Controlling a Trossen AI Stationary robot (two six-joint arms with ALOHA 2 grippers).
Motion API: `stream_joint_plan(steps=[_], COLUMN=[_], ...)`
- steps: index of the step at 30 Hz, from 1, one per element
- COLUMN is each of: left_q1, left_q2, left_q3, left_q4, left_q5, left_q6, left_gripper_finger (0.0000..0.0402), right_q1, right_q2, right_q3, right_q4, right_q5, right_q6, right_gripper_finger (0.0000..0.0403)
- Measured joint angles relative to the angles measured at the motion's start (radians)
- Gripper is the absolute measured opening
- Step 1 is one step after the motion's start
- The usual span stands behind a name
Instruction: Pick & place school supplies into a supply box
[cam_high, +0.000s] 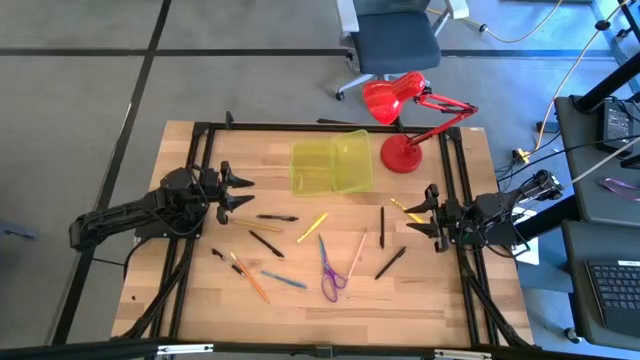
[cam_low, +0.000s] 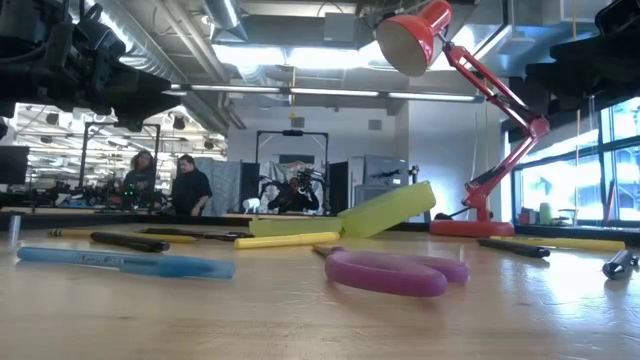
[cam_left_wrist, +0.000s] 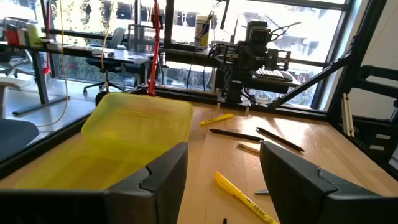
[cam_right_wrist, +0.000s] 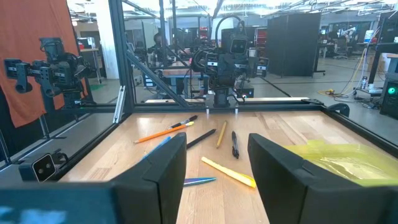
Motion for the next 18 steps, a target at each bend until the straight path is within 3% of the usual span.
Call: stream_joint_plan(steps=[18], left_q1=[0.0], left_q2=[0.0], left_q3=[0.0], left_q4=[0.0], left_q5=[0.0], left_q6=[0.0], left_gripper_finger=[0.0194], right_q1=[0.0], right_q2=[0.0], right_q3=[0.0], right_q4=[0.0], right_q5=[0.0], right_q6=[0.139], right_gripper_finger=[0.0177])
